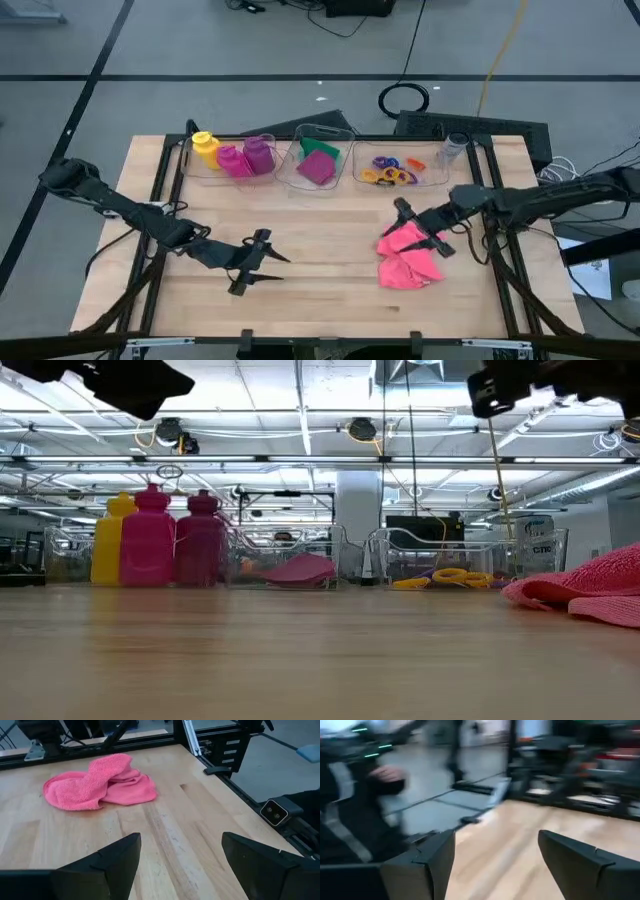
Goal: Pick & Place Sports Items
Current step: Adjust the pink microfiber towel
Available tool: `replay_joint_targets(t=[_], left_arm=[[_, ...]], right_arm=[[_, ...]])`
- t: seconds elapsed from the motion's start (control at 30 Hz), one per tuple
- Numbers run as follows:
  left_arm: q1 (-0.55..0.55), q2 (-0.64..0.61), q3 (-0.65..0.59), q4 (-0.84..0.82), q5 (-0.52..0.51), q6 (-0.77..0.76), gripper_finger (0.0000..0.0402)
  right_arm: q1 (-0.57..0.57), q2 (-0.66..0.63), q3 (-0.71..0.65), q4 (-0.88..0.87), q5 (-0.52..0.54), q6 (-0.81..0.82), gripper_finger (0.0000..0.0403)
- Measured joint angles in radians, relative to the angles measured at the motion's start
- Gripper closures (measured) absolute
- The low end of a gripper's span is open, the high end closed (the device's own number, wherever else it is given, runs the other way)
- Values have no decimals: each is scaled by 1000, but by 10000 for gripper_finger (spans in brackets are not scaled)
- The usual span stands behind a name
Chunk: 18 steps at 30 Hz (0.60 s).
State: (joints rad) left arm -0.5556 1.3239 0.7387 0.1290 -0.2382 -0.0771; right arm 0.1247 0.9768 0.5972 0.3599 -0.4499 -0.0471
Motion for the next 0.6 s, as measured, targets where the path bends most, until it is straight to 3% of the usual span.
replay_joint_targets(t=[0.17, 0.27, 0.6], left_arm=[[4, 0, 0, 3, 0, 0, 165], [8, 0, 0, 3, 0, -7, 165], [8, 0, 0, 3, 0, -9, 165]], right_arm=[[20, 0, 0, 20, 280, 74, 190], [21, 0, 0, 18, 371, 104, 190], [21, 0, 0, 18, 397, 114, 190]])
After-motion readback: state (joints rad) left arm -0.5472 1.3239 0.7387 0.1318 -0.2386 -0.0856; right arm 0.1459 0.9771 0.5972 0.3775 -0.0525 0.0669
